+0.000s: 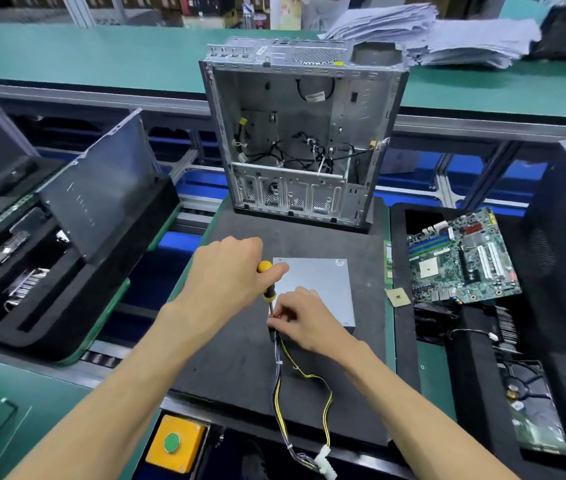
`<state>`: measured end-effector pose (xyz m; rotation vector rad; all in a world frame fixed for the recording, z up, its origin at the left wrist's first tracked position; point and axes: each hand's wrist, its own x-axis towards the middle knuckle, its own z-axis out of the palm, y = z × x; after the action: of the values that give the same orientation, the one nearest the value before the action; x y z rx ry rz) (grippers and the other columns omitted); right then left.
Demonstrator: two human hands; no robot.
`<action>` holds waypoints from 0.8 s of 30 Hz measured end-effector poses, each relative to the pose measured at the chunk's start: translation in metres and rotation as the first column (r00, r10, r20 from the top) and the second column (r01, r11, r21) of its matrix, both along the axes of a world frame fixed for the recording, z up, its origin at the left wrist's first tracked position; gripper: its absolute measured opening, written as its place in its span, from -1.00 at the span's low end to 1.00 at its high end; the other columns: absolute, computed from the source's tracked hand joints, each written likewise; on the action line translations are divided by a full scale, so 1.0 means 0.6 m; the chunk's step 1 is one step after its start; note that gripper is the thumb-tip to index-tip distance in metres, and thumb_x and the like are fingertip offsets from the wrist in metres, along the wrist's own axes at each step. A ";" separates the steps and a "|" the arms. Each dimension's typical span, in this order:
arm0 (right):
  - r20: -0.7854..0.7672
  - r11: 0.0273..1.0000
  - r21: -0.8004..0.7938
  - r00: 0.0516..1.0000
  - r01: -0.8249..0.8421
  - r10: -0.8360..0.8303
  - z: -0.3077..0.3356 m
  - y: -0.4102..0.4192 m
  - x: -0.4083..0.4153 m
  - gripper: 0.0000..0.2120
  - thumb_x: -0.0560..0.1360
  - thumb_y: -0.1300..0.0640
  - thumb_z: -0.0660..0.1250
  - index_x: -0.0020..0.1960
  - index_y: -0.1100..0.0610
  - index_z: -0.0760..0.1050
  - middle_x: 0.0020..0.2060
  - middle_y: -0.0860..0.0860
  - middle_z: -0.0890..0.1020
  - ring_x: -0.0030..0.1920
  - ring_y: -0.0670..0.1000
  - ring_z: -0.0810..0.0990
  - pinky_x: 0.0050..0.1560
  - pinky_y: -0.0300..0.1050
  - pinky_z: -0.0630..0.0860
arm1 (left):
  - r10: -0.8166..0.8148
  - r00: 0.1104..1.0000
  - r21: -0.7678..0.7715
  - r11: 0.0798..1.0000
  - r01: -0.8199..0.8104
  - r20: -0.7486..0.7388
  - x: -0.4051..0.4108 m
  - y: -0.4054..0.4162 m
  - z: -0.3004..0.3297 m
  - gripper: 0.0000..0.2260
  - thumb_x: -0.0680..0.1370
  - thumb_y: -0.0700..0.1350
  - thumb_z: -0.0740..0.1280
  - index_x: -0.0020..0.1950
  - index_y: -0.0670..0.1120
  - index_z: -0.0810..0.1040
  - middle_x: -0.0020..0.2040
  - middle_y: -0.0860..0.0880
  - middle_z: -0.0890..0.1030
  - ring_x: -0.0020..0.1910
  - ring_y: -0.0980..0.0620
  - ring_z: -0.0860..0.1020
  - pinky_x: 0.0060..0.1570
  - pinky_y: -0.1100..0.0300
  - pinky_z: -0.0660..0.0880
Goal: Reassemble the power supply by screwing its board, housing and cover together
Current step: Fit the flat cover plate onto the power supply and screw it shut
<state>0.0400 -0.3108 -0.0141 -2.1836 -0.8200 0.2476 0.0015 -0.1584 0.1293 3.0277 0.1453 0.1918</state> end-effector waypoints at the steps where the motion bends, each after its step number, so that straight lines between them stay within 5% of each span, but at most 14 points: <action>1: -0.009 1.000 0.004 1.000 -0.004 0.004 -0.002 -0.001 0.002 -0.83 0.54 0.07 0.47 -0.17 0.04 0.53 -0.33 -0.13 0.57 -0.14 -0.06 0.40 0.14 -0.08 0.34 | -0.001 1.000 -0.009 1.000 0.001 0.005 -0.002 0.000 0.000 -0.52 0.52 0.30 0.28 -0.33 -0.04 0.26 -0.38 -0.02 0.50 -0.26 -0.13 0.55 -0.28 0.09 0.44; 5: -0.029 0.998 0.057 0.999 -0.012 0.013 -0.007 -0.006 0.007 -0.88 0.50 0.09 0.49 -0.14 0.03 0.56 -0.32 -0.17 0.59 -0.16 -0.11 0.43 0.03 -0.19 0.32 | -0.029 1.000 -0.059 0.998 0.029 -0.006 -0.003 0.000 0.002 -0.62 0.53 0.23 0.31 -0.23 -0.05 0.37 -0.29 -0.02 0.61 -0.22 -0.12 0.57 -0.20 0.04 0.51; 9: -0.017 0.996 0.084 1.000 0.011 -0.010 -0.014 -0.005 0.009 -0.84 0.48 0.05 0.52 -0.19 -0.03 0.54 -0.34 -0.19 0.58 -0.19 -0.08 0.47 -0.08 -0.32 0.27 | -0.231 0.970 -0.152 0.964 0.219 -0.069 -0.009 0.000 0.009 -0.89 0.59 0.05 0.30 0.04 0.05 0.50 -0.08 0.10 0.64 -0.04 -0.03 0.59 -0.03 0.01 0.53; 13: 0.000 0.995 0.091 0.999 0.042 -0.042 -0.024 -0.002 0.008 -0.77 0.48 -0.01 0.51 -0.25 -0.12 0.47 -0.37 -0.15 0.57 -0.19 -0.09 0.46 -0.06 -0.38 0.25 | -0.329 0.940 -0.062 0.944 0.324 -0.087 -0.019 -0.005 0.010 -0.74 0.63 0.01 0.23 0.31 0.13 0.48 0.12 0.14 0.55 0.08 0.02 0.57 -0.02 0.06 0.52; 17: 0.053 0.995 0.084 0.997 0.053 -0.058 -0.031 0.001 0.006 -0.75 0.49 -0.02 0.49 -0.26 -0.08 0.44 -0.42 -0.19 0.50 -0.20 -0.16 0.43 -0.03 -0.38 0.23 | -0.225 0.965 0.013 0.973 0.229 -0.138 -0.006 -0.004 0.009 -0.74 0.58 0.20 0.28 0.12 0.06 0.49 -0.03 0.08 0.56 -0.04 -0.06 0.58 -0.11 0.07 0.49; 20: 0.076 0.996 0.078 0.996 0.042 -0.048 -0.035 0.002 0.006 -0.73 0.49 -0.01 0.49 -0.26 -0.11 0.42 -0.44 -0.22 0.47 -0.22 -0.17 0.42 0.00 -0.34 0.25 | -0.200 0.965 -0.017 0.980 0.200 -0.170 0.009 0.000 0.004 -0.84 0.60 0.02 0.30 -0.11 -0.03 0.52 -0.17 0.08 0.58 -0.11 -0.09 0.58 -0.17 0.07 0.47; 24: 0.066 0.994 0.093 0.995 0.062 -0.068 -0.036 0.002 0.008 -0.68 0.48 -0.03 0.50 -0.29 -0.11 0.39 -0.46 -0.20 0.46 -0.22 -0.16 0.42 -0.01 -0.29 0.28 | -0.338 0.918 -0.144 0.939 0.313 -0.207 0.014 0.009 0.002 -0.93 0.58 -0.14 0.32 -0.04 -0.03 0.59 -0.10 0.14 0.43 -0.09 0.01 0.55 -0.15 0.18 0.38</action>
<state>0.0447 -0.3095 -0.0357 -2.1393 -0.7811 0.1007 0.0101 -0.1532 0.1306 2.8974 -0.3224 -0.1882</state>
